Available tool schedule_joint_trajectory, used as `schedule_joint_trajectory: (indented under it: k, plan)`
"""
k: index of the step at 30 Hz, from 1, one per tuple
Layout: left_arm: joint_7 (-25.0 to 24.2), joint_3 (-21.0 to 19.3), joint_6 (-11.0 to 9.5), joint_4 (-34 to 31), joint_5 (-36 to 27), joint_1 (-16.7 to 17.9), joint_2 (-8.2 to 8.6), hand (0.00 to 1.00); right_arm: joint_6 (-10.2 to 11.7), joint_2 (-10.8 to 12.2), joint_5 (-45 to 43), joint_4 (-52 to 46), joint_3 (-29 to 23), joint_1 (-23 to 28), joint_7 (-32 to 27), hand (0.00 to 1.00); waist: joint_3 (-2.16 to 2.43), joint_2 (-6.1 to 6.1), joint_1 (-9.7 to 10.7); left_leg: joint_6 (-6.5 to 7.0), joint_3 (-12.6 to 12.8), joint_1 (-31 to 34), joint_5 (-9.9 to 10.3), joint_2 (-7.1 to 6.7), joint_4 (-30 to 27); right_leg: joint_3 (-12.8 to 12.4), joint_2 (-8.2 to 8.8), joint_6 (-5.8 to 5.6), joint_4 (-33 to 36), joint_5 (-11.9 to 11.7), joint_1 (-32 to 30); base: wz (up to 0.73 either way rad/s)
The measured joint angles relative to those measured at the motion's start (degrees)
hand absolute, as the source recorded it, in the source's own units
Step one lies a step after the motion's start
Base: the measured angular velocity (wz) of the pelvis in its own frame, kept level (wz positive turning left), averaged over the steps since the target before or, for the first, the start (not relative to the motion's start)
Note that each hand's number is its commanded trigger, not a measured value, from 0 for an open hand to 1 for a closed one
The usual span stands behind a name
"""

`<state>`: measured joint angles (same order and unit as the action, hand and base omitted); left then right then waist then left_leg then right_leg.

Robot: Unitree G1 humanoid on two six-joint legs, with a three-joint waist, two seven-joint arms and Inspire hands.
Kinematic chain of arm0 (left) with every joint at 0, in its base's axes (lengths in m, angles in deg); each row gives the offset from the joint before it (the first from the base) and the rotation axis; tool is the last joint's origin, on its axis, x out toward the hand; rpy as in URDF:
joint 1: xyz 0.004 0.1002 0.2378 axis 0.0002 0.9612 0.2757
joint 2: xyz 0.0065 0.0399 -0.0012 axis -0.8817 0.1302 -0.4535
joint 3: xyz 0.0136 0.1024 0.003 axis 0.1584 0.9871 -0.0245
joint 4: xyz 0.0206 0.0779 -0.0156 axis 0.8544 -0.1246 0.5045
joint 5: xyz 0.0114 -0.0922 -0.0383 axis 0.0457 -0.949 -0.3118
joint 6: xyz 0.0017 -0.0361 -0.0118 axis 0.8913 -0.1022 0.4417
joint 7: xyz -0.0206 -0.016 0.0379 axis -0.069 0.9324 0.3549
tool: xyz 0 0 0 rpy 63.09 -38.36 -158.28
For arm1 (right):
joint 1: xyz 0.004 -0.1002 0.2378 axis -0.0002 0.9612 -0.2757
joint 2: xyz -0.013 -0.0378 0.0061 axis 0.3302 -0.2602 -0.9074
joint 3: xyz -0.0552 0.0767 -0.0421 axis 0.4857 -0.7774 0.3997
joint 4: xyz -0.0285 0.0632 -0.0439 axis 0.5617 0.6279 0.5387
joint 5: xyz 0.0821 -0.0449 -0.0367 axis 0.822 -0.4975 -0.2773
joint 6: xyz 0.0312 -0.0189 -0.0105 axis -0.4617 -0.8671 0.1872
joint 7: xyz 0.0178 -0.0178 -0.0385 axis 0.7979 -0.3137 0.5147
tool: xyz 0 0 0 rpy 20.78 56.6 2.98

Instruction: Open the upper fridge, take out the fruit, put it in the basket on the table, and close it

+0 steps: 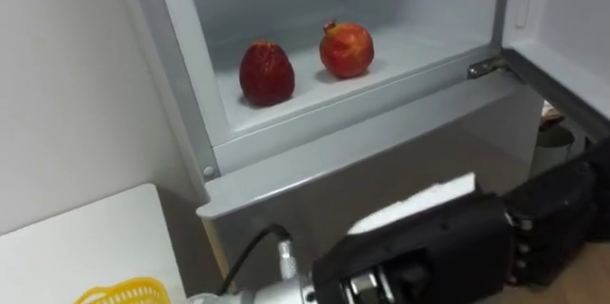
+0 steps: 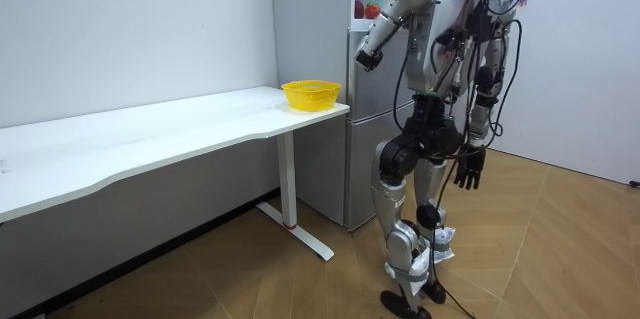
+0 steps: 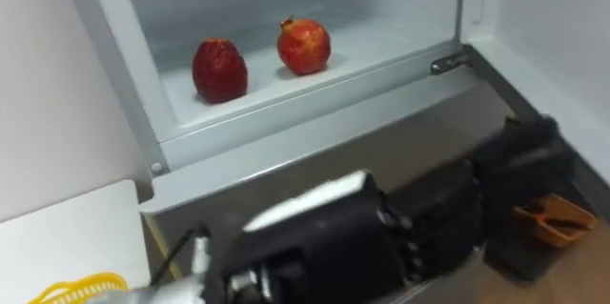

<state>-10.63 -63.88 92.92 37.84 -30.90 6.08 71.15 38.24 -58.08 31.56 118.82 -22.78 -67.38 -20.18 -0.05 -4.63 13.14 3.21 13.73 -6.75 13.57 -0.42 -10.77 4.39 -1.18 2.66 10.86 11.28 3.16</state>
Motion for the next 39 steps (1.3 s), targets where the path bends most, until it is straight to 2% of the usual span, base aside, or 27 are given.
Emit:
schedule_joint_trajectory:
  k: [1, 2, 3, 4, 5, 7, 8, 10, 11, 13, 18, 21, 25, 31, 34, 39]
  plan:
    - [0.6, -1.9, -0.5, -1.0, 0.0, 0.4, -0.56, 0.00, 0.1, 0.1, 0.1, 0.0, -0.1, 0.5, 0.0, 0.00, 0.05, 0.38, -1.1, 0.00, -0.3, -0.1, 0.0, 0.02, 0.1, 0.4, 0.01, 0.03, 0.0, 0.0, 0.4, 0.11]
    - [0.9, -2.9, -0.9, -1.3, 0.0, 0.5, -0.76, 0.00, 0.1, 0.1, 0.0, 0.0, -0.2, 0.7, -0.1, 0.00, -0.07, 0.70, -1.6, 0.00, -0.4, -0.4, 0.0, 0.03, 0.1, 0.5, 0.00, 0.04, -0.1, 0.0, 0.7, 0.08]
    - [1.9, -5.3, -1.2, -2.3, 0.4, 1.3, -1.03, 0.00, 0.2, 0.3, -0.2, -0.2, -0.2, 1.2, -0.4, 0.00, -0.25, 1.17, -2.9, 0.00, -0.5, -0.7, 0.0, 0.05, 0.1, 0.5, -0.04, 0.05, -0.1, 0.0, 0.8, 0.00]
    - [3.0, -7.9, -1.6, -3.6, 2.4, 2.4, -1.04, 0.00, 0.2, 0.6, -0.4, -0.3, -0.4, 1.6, -1.0, 0.00, 0.00, 1.59, -4.2, 0.00, -1.2, -0.7, 0.0, 0.05, 0.1, 0.5, -0.08, 0.07, -0.2, 0.0, 1.0, 0.03]
    - [3.6, -9.2, -1.7, -4.0, 3.0, 2.9, -1.01, 0.00, 0.2, 0.8, -0.4, -0.3, -0.9, 1.8, -1.3, 0.00, 0.12, 1.81, -4.6, 0.00, -1.6, -0.6, 0.0, 0.04, 0.1, 0.7, -0.08, 0.08, -0.3, 0.0, 1.1, 0.14]
    - [6.9, -13.9, -2.5, -5.4, 6.8, 5.2, -0.56, 0.00, 0.7, 1.5, -1.6, -0.5, -2.4, 2.6, -1.8, 0.00, 0.13, 2.40, -6.0, 0.00, -2.5, -0.7, 0.0, -0.03, 0.1, 1.9, 0.05, 0.08, -0.5, 0.0, 1.8, 0.28]
    - [7.7, -15.1, -2.6, -5.8, 7.6, 5.7, -0.52, 0.00, 0.7, 1.6, -2.2, -0.5, -2.5, 2.7, -1.7, 0.00, 0.16, 2.48, -6.5, 0.00, -3.0, -0.7, 0.0, -0.07, 0.1, 2.3, 0.07, 0.08, -0.6, 0.0, 1.9, 0.26]
    - [9.7, -18.9, -2.9, -6.7, 10.4, 7.4, -0.28, 0.00, 0.7, 2.2, -4.5, -0.5, -2.5, 3.1, -1.7, 0.00, 0.20, 2.48, -8.6, 0.00, -3.8, -0.8, 0.0, -0.16, 0.1, 2.9, 0.13, 0.07, -1.0, 0.0, 2.5, 0.19]
    - [10.2, -19.6, -3.2, -6.8, 11.5, 7.6, -0.05, 0.00, 0.7, 2.4, -5.0, -0.4, -2.5, 3.4, -1.7, 0.00, 0.21, 2.51, -8.8, 0.00, -4.3, -0.9, 0.0, -0.23, 0.1, 3.3, 0.18, 0.07, -1.0, 0.0, 2.8, 0.29]
    - [12.9, -22.7, -4.3, -7.9, 13.7, 10.0, 1.01, 0.00, 0.8, 3.1, -5.2, -0.3, -2.5, 3.5, -1.8, 0.00, 0.35, 2.46, -10.1, 0.00, -5.0, -1.0, 0.0, -0.29, 0.1, 4.3, 0.32, 0.05, -1.0, 0.0, 3.3, 0.23]
    - [19.7, -26.0, -7.7, -8.0, 16.3, 11.6, 1.56, 0.00, 1.4, 3.9, -5.2, 0.4, -2.4, 3.3, -3.9, 0.00, 0.48, 2.27, -12.1, 0.00, -6.8, -1.0, 0.0, -0.46, -0.1, 6.3, 0.53, 0.02, -1.1, 0.0, 4.3, 0.21]
    - [23.8, -31.5, -9.6, -8.8, 19.6, 14.9, 1.64, 0.00, 1.8, 4.1, -5.0, 0.4, -4.5, 3.5, -4.2, 0.00, 0.50, 2.22, -12.7, -0.06, -7.5, -1.4, 0.0, -0.51, -0.1, 6.9, 0.61, 0.09, -1.1, 0.2, 4.3, 0.10]
    - [32.4, -39.9, -9.8, -8.8, 23.4, 18.8, 1.65, 0.00, 1.6, 4.0, -6.3, 0.2, -6.8, 4.8, -4.6, 0.00, 0.53, 2.16, -15.2, -0.08, -8.1, -1.4, -0.1, -0.54, -0.2, 7.3, 0.59, 0.14, -0.9, 0.3, 4.5, 0.07]
    - [43.6, -51.1, -10.3, -7.8, 25.8, 25.8, 2.07, 0.00, 1.3, 4.2, -6.5, 0.0, -9.7, 6.2, -5.7, 0.00, 0.40, 2.21, -17.2, -0.07, -11.0, -1.9, -0.1, -1.23, -0.5, 9.7, 1.24, -0.11, -0.9, 0.8, 5.9, 0.21]
    - [49.2, -55.7, -10.9, -5.4, 26.6, 29.4, 2.49, 0.00, 1.2, 4.1, -6.5, -0.1, -10.4, 6.4, -6.7, 0.00, 0.16, 1.84, -18.9, -0.07, -11.2, -1.8, -0.1, -1.26, -0.5, 9.7, 1.21, -0.12, -1.0, 0.9, 5.9, 0.05]
    - [57.6, -60.6, -11.2, 2.2, 26.9, 33.7, 3.08, 0.00, 1.2, 4.1, -6.7, -1.9, -10.9, 7.4, -6.7, 0.00, 0.20, 1.74, -19.9, -0.07, -11.9, -1.5, 0.0, -1.39, -0.4, 10.2, 1.19, -0.18, -1.2, 0.9, 5.8, 0.06]
